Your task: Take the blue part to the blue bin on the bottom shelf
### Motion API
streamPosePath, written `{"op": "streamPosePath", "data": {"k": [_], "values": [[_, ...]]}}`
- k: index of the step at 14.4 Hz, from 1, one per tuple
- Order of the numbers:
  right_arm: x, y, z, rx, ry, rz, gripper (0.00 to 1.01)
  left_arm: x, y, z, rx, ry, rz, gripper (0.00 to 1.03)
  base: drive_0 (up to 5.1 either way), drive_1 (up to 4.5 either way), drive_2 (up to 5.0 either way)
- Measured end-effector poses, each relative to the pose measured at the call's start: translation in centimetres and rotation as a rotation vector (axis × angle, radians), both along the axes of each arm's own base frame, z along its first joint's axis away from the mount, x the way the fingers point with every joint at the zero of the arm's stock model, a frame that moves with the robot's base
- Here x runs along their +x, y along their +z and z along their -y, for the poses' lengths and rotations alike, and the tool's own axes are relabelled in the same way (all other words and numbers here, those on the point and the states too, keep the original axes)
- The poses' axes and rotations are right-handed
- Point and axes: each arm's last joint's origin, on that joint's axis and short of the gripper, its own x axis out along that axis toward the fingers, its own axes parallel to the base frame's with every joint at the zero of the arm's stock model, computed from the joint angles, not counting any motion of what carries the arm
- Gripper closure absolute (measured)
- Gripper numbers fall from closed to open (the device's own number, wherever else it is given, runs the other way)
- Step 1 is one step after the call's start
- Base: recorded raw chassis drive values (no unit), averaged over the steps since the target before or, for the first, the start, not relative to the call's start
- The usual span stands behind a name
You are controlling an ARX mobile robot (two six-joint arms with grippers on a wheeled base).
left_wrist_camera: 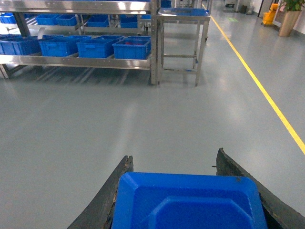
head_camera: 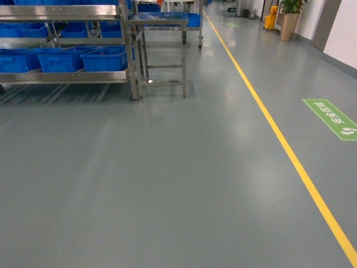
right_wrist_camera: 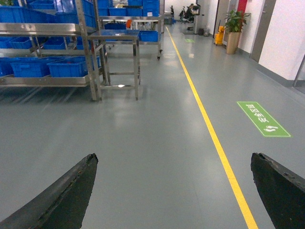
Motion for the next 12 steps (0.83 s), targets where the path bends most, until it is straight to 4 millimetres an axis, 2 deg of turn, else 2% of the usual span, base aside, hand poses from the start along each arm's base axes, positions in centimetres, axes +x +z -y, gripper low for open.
{"op": "streamPosePath", "data": {"k": [12], "values": [[0.00,-0.01,0.00,0.000,0.000,-0.001,0.03,0.01,-0.03,0.00,0.000,0.000,-0.003,0.59,-1.6,-1.55,-1.6]]}}
